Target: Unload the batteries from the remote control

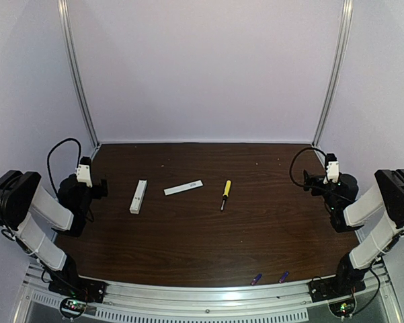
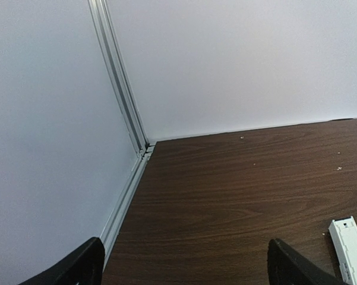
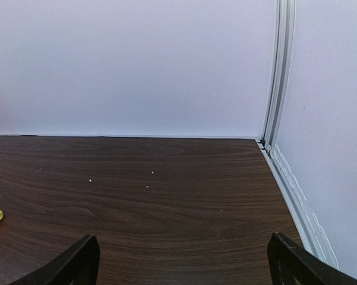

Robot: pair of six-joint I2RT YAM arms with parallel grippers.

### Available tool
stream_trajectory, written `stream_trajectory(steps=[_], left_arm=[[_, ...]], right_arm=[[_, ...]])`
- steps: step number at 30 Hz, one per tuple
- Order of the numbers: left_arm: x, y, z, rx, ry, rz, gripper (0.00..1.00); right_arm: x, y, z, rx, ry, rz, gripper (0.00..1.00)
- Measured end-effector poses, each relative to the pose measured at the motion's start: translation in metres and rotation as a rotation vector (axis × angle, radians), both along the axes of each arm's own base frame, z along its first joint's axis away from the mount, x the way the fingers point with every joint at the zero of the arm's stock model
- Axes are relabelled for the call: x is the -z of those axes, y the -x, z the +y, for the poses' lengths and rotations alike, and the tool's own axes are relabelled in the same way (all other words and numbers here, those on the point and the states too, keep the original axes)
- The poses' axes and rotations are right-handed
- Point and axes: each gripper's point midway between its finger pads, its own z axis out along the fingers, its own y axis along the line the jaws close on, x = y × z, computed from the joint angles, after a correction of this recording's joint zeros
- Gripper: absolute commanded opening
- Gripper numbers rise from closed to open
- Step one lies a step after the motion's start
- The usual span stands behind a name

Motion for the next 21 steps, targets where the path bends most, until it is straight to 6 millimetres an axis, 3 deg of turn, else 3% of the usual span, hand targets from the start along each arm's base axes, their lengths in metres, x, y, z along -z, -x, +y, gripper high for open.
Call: stream_trajectory(steps=[21], left_arm=[[0.0000,0.0000,0.0000,0.000,0.000,0.000,0.97]], right_arm=[[0.0001,0.0000,0.0000,0.000,0.000,0.000,1.00]])
